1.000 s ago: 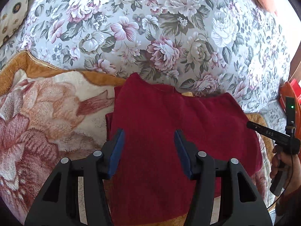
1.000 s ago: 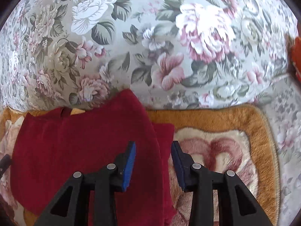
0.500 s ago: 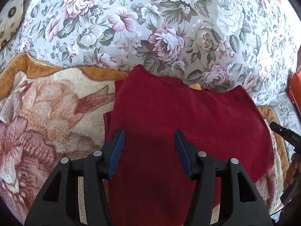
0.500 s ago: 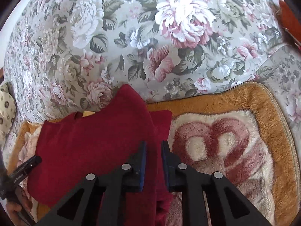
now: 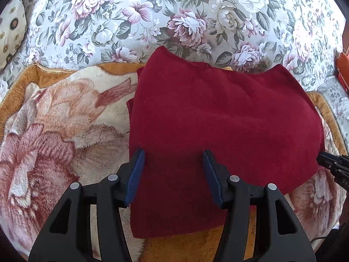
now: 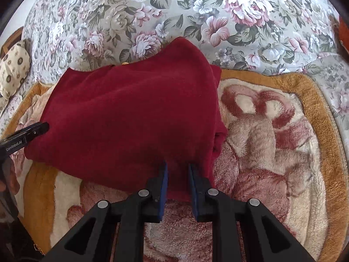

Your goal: Fold small clothes

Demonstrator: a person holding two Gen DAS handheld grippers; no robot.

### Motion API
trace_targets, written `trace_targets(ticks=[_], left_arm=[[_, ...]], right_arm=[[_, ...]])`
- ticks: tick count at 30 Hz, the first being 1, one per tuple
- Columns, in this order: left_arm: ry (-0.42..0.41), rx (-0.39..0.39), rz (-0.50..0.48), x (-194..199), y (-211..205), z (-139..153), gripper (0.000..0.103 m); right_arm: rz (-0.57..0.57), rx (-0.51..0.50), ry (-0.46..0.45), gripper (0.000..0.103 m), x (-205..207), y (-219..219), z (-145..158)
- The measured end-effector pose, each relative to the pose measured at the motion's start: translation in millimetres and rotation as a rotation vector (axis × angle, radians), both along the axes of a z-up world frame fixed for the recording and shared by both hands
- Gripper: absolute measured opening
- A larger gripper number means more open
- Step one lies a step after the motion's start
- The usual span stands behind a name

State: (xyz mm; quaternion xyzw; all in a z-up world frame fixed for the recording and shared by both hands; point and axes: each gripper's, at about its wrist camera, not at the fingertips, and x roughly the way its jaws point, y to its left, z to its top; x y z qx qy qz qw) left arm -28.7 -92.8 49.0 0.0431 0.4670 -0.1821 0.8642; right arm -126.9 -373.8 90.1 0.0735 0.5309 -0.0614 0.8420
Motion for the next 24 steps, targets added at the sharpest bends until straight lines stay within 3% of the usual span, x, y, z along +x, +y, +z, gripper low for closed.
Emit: trace_targets(ticks=[4, 7, 10, 14, 16, 18, 22, 24], left_arm=[[0.042, -0.102, 0.057, -12, 14, 8, 0.054], [0.005, -0.093, 0.071, -16, 13, 15, 0.054], [-0.043, -0.062, 0.083, -13, 11, 19, 0.054], [-0.018, -0.041, 0.103, 8, 11, 10, 0.054], [0.012, -0.032, 0.118, 18, 12, 4, 0.054], [0.032, -0.035, 0.135, 27, 14, 0, 0.054], [0.033, -0.066, 0.137, 27, 16, 7, 0.054], [0.019, -0.081, 0.123, 22, 13, 12, 0.054]], right_arm=[[0.034, 0.078, -0.098, 0.018, 2, 10, 31], [0.075, 0.117, -0.135, 0.018, 25, 32, 41], [0.145, 0.127, -0.126, 0.018, 53, 64, 37], [0.207, 0.092, -0.067, 0.018, 88, 103, 5], [0.197, 0.065, -0.023, 0.018, 106, 112, -18], [0.176, 0.066, -0.060, 0.018, 112, 113, -20], [0.118, 0.175, -0.051, 0.019, 109, 97, -5], [0.080, 0.174, -0.079, 0.020, 99, 92, 5]])
